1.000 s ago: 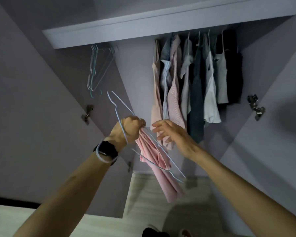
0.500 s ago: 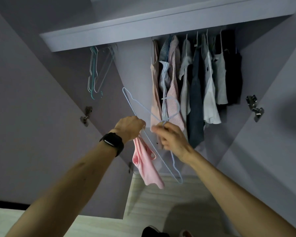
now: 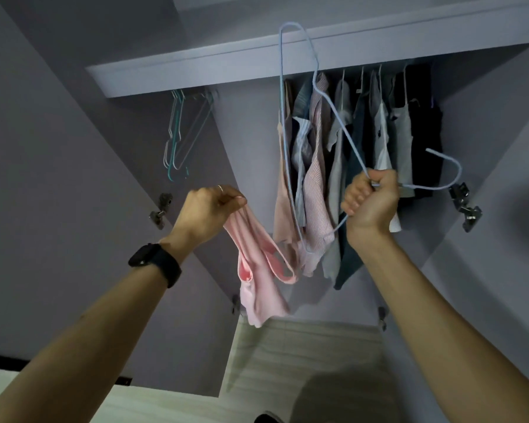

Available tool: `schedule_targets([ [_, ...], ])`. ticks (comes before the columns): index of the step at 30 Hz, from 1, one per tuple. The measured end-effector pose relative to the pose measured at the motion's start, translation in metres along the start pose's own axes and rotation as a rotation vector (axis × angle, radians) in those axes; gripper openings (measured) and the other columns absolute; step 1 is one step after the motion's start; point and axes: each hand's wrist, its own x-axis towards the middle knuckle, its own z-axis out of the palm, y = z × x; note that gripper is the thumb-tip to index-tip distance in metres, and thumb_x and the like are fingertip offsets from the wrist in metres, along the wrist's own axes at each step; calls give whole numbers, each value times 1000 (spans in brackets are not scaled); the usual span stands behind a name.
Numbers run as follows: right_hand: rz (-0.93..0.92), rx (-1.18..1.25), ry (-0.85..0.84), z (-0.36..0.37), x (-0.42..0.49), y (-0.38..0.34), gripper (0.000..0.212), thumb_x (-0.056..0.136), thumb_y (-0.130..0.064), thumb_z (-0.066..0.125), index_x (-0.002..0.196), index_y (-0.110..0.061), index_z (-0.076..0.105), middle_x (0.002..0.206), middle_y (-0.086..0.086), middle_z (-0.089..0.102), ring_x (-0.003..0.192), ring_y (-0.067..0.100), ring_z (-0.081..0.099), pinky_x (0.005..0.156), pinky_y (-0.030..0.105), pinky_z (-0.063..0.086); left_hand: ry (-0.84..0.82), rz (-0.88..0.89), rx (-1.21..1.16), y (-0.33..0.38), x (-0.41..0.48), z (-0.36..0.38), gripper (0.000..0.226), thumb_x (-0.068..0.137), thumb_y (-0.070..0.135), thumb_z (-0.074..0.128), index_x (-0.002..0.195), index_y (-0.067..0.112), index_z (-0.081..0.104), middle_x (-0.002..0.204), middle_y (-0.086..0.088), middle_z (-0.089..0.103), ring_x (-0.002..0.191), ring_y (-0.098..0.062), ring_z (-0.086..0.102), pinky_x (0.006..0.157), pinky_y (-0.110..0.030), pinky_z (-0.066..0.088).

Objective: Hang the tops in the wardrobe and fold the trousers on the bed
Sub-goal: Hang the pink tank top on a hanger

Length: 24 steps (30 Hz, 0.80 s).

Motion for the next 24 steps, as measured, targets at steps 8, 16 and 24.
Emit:
schedule_targets([
  [8, -34, 133, -63, 39, -23, 21, 30, 73, -29, 43, 49, -21, 26, 48, -4, 18, 44, 12, 13, 39, 24, 12, 105, -44, -100, 20, 4, -17, 13, 91, 30, 74, 99, 21, 80, 86, 15, 72, 73, 24, 57, 69, 6, 38],
  [16, -222, -328, -100, 13, -9, 72, 34, 76, -28, 43, 44, -30, 32, 51, -12, 23, 54, 13, 20, 54, 35, 16, 160, -69, -224, 37, 13, -28, 4, 90, 34, 76, 91, 31, 76, 82, 21, 71, 74, 16, 63, 71, -2, 47],
  [24, -165, -699, -217, -56, 28, 59, 32, 64, -47, 44, 44, -27, 29, 45, -12, 24, 46, 5, 22, 46, 22, 22, 379, -119, -151, -4, 21, -74, 13, 91, 34, 73, 100, 26, 79, 81, 25, 66, 73, 22, 58, 73, 3, 41],
])
